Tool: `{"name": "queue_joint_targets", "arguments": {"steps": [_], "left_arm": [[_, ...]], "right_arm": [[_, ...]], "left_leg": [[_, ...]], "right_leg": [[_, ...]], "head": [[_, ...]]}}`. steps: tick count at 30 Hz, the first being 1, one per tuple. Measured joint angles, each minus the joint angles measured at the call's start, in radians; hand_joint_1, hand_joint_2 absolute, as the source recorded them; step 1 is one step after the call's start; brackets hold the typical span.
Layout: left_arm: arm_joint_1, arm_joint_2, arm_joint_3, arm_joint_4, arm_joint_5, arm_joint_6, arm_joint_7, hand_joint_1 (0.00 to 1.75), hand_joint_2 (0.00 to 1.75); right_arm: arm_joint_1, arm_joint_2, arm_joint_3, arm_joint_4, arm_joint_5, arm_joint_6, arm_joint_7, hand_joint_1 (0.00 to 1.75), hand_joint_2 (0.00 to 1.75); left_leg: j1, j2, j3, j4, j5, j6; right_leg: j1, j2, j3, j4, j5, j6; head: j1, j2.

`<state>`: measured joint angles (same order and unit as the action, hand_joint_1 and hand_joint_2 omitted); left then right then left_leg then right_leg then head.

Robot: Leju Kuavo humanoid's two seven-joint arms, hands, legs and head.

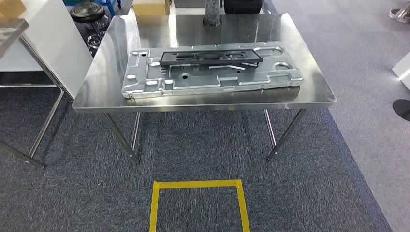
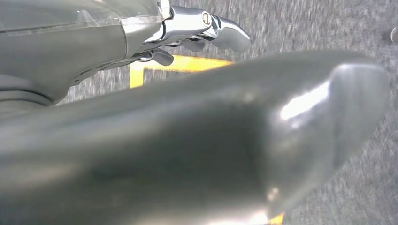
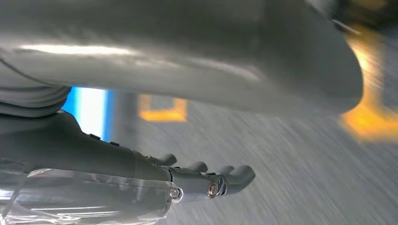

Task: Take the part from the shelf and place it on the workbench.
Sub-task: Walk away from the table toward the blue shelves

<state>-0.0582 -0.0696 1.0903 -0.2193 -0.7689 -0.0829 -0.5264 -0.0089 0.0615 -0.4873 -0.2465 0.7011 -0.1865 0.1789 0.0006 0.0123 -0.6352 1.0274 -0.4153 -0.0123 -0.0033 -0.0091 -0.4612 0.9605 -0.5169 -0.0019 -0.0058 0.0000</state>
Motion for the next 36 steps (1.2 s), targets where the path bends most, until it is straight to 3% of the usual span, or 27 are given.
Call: {"name": "queue_joint_targets", "arguments": {"steps": [1,3,4,5,6,8,10,11,12,14,15,16,18,19,20,21,22,23,24,26,27,29,31,36], "left_arm": [[0.001,0.000,0.000,0.000,-0.004,-0.002,0.001,0.00,0.00],[0.000,0.000,0.000,0.000,-0.009,-0.006,0.002,0.00,0.00],[-0.001,0.000,0.000,0.000,-0.010,-0.007,0.003,0.00,0.00],[-0.002,0.000,0.000,0.000,-0.011,-0.008,0.002,0.00,0.00],[-0.003,0.000,0.000,0.000,-0.011,-0.008,0.002,0.00,0.00],[-0.005,0.000,0.000,0.000,-0.012,-0.009,0.000,0.00,0.00],[-0.011,0.000,0.000,0.000,-0.013,-0.009,-0.002,0.00,0.00],[-0.015,0.000,0.000,0.000,-0.013,-0.009,-0.003,0.00,0.00],[-0.017,0.000,0.000,0.000,-0.013,-0.009,-0.003,0.00,0.00],[-0.016,0.000,0.000,0.000,-0.013,-0.009,-0.004,0.00,0.00],[-0.015,0.000,0.000,0.000,-0.014,-0.009,-0.004,0.00,0.00],[-0.015,0.000,0.000,0.000,-0.013,-0.008,-0.004,0.00,0.00],[-0.016,0.000,0.001,0.000,-0.013,-0.008,-0.004,0.00,0.00],[-0.015,0.000,0.001,0.000,-0.013,-0.008,-0.004,0.00,0.00],[-0.015,0.000,0.002,0.000,-0.013,-0.008,-0.004,0.00,0.00],[-0.015,0.000,0.003,0.000,-0.012,-0.008,-0.004,0.00,0.00],[-0.015,0.000,0.003,0.000,-0.012,-0.008,-0.004,0.00,0.00],[-0.015,0.000,0.004,0.000,-0.012,-0.008,-0.004,0.00,0.00],[-0.016,-0.001,0.005,0.000,-0.012,-0.008,-0.003,0.00,0.00],[-0.017,-0.003,0.005,0.000,-0.011,-0.008,-0.003,0.00,0.00],[-0.017,-0.003,0.005,0.000,-0.011,-0.008,-0.003,0.00,0.00],[-0.016,-0.004,0.006,0.000,-0.011,-0.008,-0.001,0.00,0.00],[-0.015,-0.004,0.006,0.000,-0.011,-0.008,0.005,0.00,0.00],[-0.014,-0.004,0.006,0.000,-0.011,-0.008,0.012,0.00,0.00]], "right_arm": [[-0.001,-0.001,0.005,0.008,0.008,0.051,0.035,0.00,0.00],[-0.002,-0.003,0.018,0.019,0.029,0.108,0.063,0.00,0.00],[-0.003,-0.004,0.025,0.022,0.037,0.119,0.063,0.00,0.00],[-0.004,-0.004,0.031,0.024,0.043,0.124,0.058,0.00,0.00],[-0.006,-0.004,0.035,0.026,0.048,0.126,0.051,0.00,0.00],[-0.010,-0.005,0.039,0.029,0.052,0.124,0.034,0.00,0.00],[-0.014,-0.005,0.041,0.031,0.055,0.118,0.017,0.00,0.00],[-0.016,-0.006,0.042,0.031,0.056,0.114,0.010,0.00,0.00],[-0.018,-0.007,0.042,0.031,0.056,0.111,0.003,0.00,0.00],[-0.019,-0.011,0.042,0.033,0.055,0.111,-0.005,0.00,0.00],[-0.019,-0.013,0.042,0.034,0.054,0.111,-0.007,0.00,0.00],[-0.019,-0.015,0.042,0.036,0.052,0.112,-0.009,0.00,0.00],[-0.019,-0.016,0.042,0.039,0.049,0.112,-0.012,0.00,0.00],[-0.019,-0.016,0.042,0.040,0.047,0.112,-0.013,0.00,0.00],[-0.019,-0.016,0.042,0.041,0.045,0.112,-0.014,0.00,0.00],[-0.019,-0.017,0.042,0.041,0.042,0.112,-0.015,0.00,0.00],[-0.020,-0.017,0.041,0.041,0.039,0.112,-0.016,0.00,0.00],[-0.020,-0.017,0.040,0.041,0.035,0.113,-0.016,0.00,0.00],[-0.021,-0.018,0.038,0.042,0.031,0.115,-0.015,0.00,0.00],[-0.024,-0.020,0.035,0.042,0.022,0.120,-0.011,0.00,0.00],[-0.026,-0.020,0.033,0.042,0.018,0.125,-0.007,0.00,0.00],[-0.025,-0.020,0.026,0.043,0.007,0.140,0.005,0.00,0.00],[-0.024,-0.020,0.015,0.045,-0.008,0.153,0.012,0.00,0.00],[-0.024,-0.020,0.005,0.046,-0.025,0.160,0.014,0.00,0.00]], "left_leg": [[0.001,-0.002,-0.011,0.034,-0.043,-0.005],[0.004,-0.003,-0.038,0.152,-0.149,-0.012],[0.005,-0.003,-0.046,0.214,-0.178,-0.014],[0.005,-0.003,-0.044,0.258,-0.181,-0.015],[0.005,-0.003,-0.027,0.272,-0.159,-0.015],[0.005,-0.004,0.059,0.196,-0.104,-0.012],[0.002,-0.004,0.173,0.037,-0.120,-0.003],[0.000,-0.004,0.208,-0.022,-0.140,0.004],[-0.002,-0.004,0.222,-0.055,-0.153,0.012],[-0.003,-0.001,0.209,-0.061,-0.138,0.030],[-0.002,0.001,0.197,-0.062,-0.124,0.039],[0.000,0.003,0.183,-0.064,-0.109,0.047],[0.000,0.003,0.149,-0.063,-0.081,0.055],[-0.001,0.003,0.131,-0.061,-0.067,0.055],[-0.002,0.003,0.112,-0.058,-0.054,0.054],[-0.002,0.004,0.092,-0.055,-0.042,0.052],[-0.002,0.004,0.073,-0.050,-0.030,0.050],[-0.002,0.004,0.055,-0.044,-0.020,0.047],[-0.003,0.004,0.041,-0.039,-0.012,0.044],[-0.006,0.004,0.022,-0.030,0.003,0.035],[-0.007,0.005,0.017,-0.028,0.012,0.029],[-0.005,0.005,0.012,-0.028,0.024,0.017],[-0.002,0.001,0.004,-0.011,0.003,0.007],[0.000,-0.003,-0.010,0.026,-0.042,0.001]], "right_leg": [[-0.002,-0.002,-0.012,-0.002,0.013,-0.006],[0.000,-0.004,-0.046,0.002,0.040,-0.013],[0.001,-0.004,-0.066,0.005,0.053,-0.014],[0.002,-0.004,-0.086,0.009,0.066,-0.013],[0.002,-0.004,-0.107,0.014,0.079,-0.012],[0.002,-0.004,-0.145,0.027,0.102,-0.006],[0.005,-0.004,-0.173,0.041,0.121,0.003],[0.005,-0.005,-0.180,0.044,0.131,0.008],[0.005,-0.006,-0.184,0.043,0.142,0.014],[0.003,-0.005,-0.190,0.041,0.154,0.026],[0.001,-0.002,-0.197,0.053,0.132,0.032],[-0.001,0.000,-0.208,0.084,0.089,0.039],[-0.006,0.003,-0.234,0.199,-0.027,0.050],[-0.008,0.003,-0.243,0.265,-0.063,0.054],[-0.009,0.004,-0.243,0.314,-0.072,0.056],[-0.010,0.004,-0.229,0.335,-0.056,0.057],[-0.010,0.004,-0.198,0.321,-0.027,0.056],[-0.010,0.004,-0.152,0.276,0.000,0.053],[-0.008,0.004,-0.087,0.200,0.008,0.047],[-0.003,0.004,0.023,0.046,-0.022,0.031],[0.001,0.004,0.053,-0.003,-0.038,0.022],[0.001,0.003,0.053,-0.025,-0.036,0.007],[-0.002,0.000,0.045,-0.030,-0.020,-0.005],[-0.002,-0.002,0.037,-0.030,-0.011,-0.012]], "head": [[-0.001,0.000],[-0.003,0.000],[-0.003,0.000],[-0.003,0.000],[-0.004,0.000],[-0.004,0.000],[-0.003,0.000],[-0.003,0.000],[-0.003,0.000],[-0.004,0.000],[-0.004,0.000],[-0.002,0.000],[0.002,0.000],[0.004,0.000],[0.004,0.000],[0.004,0.000],[0.004,0.000],[0.004,0.000],[0.004,0.000],[0.003,0.000],[0.003,0.000],[0.003,0.000],[0.003,0.000],[0.000,0.000]]}}
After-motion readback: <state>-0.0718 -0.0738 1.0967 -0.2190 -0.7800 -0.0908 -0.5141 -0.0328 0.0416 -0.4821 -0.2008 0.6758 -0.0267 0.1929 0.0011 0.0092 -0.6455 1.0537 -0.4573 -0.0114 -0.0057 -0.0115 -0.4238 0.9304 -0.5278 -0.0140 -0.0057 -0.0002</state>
